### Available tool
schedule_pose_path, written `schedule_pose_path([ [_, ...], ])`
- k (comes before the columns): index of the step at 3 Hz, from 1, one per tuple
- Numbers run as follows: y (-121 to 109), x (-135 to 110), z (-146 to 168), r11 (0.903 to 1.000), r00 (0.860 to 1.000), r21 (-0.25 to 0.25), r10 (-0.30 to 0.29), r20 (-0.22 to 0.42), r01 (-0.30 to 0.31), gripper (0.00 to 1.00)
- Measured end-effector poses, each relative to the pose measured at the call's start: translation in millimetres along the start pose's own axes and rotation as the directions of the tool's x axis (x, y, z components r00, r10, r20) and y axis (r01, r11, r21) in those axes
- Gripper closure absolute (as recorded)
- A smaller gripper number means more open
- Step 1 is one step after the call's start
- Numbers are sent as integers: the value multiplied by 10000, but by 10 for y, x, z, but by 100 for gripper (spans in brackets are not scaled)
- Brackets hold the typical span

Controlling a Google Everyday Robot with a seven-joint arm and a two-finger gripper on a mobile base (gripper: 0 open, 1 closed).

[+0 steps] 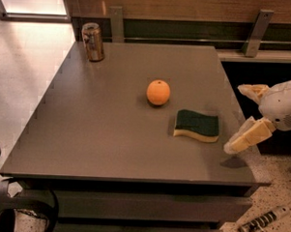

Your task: Move sponge near orange can

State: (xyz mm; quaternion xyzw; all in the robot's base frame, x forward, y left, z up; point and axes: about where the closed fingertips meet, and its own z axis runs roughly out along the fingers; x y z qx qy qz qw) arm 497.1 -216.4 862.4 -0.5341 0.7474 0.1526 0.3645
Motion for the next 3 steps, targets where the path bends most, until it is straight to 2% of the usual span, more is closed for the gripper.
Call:
schedule_pose_path([
  [1,25,96,294,9992,9954,-315,282,915,-254,0],
  [2,57,129,472,9977,9848,-535,500,1666,-416,0],
  [3,89,107,645,9960,9670,-774,634,2469,-455,0],
])
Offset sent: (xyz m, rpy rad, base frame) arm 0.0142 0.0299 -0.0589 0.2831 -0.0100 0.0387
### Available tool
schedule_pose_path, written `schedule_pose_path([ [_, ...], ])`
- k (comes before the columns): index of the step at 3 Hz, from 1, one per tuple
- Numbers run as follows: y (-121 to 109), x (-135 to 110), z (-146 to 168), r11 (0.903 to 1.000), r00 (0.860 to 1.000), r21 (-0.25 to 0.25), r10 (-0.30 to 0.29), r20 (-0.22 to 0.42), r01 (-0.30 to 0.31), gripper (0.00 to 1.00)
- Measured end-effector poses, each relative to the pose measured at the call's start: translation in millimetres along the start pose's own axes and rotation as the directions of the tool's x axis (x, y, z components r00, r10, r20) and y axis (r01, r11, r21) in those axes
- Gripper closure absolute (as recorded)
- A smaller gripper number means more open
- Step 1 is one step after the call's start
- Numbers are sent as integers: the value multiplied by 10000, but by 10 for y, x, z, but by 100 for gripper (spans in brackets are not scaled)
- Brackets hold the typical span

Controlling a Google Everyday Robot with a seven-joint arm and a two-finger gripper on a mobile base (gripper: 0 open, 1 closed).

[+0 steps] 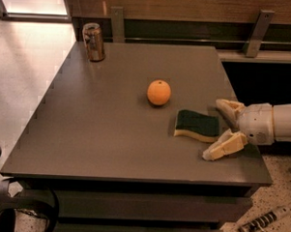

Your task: Move sponge near orange can

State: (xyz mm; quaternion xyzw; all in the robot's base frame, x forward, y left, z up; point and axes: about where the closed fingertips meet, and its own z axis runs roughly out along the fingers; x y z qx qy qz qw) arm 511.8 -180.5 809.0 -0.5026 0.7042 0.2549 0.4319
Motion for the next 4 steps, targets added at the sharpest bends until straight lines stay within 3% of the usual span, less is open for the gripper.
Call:
schedule_pose_path([
  [1,13,6,96,9999,9992,-166,6,391,0,0],
  [2,16,7,110,9998,9991,-193,6,433,2,15],
  [4,14,-21,96,9998,9991,-196,6,433,3,61],
])
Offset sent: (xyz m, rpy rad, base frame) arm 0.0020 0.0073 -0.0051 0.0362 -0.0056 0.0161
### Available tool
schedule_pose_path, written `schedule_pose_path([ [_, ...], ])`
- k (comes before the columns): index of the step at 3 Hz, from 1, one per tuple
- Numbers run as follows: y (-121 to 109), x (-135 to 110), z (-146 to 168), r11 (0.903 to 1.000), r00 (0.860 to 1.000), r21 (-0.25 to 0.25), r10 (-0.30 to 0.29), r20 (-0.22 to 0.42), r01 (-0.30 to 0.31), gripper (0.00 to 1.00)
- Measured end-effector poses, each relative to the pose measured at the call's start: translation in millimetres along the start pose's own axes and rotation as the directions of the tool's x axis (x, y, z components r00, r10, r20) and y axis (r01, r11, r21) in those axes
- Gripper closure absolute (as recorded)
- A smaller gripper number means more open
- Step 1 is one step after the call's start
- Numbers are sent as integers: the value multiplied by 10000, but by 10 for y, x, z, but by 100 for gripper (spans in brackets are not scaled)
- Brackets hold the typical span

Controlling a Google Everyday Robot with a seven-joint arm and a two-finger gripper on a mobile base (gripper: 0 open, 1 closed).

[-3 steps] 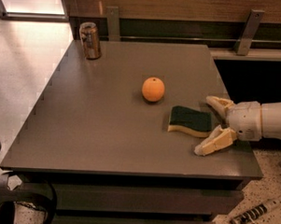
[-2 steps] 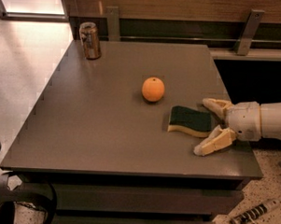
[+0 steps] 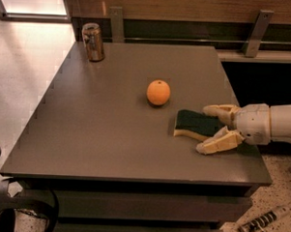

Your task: Move sponge near orange can

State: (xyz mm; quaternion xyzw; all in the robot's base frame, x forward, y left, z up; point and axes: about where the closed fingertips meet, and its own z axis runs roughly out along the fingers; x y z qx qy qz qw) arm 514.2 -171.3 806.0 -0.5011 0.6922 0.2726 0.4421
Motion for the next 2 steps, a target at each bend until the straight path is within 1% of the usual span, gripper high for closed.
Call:
schedule_pose_path([
  [1,-2,-25,-14,10000,10000,1,0,0,0,85],
  [2,-4,-46,-24,10000,10000,0,0,0,0,100],
])
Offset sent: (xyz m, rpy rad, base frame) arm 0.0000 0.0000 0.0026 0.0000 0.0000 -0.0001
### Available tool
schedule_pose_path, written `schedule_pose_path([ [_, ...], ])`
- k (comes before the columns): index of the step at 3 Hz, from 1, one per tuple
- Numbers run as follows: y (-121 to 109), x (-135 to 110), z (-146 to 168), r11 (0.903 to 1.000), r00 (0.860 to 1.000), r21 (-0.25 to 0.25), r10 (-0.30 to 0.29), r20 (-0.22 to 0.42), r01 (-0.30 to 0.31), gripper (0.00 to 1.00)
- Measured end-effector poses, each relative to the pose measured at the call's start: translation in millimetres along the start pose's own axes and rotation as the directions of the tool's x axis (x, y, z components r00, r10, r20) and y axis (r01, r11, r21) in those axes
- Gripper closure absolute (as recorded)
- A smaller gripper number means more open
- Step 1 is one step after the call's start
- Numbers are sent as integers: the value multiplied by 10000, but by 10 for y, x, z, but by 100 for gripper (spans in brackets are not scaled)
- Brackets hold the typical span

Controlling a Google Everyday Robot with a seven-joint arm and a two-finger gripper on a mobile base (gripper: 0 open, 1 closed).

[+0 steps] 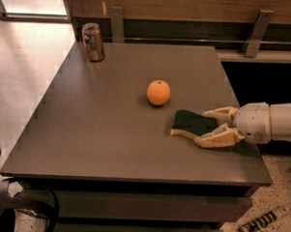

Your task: Move sponge near orange can

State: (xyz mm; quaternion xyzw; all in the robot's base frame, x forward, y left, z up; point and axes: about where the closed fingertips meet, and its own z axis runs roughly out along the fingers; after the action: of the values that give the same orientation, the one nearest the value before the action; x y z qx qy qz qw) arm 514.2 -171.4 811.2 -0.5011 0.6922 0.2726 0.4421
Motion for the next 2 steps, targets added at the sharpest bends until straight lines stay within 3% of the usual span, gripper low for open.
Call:
schedule_pose_path([
  [2,-136,-90,-210,9998,9998,166,-147,-107,149,100],
])
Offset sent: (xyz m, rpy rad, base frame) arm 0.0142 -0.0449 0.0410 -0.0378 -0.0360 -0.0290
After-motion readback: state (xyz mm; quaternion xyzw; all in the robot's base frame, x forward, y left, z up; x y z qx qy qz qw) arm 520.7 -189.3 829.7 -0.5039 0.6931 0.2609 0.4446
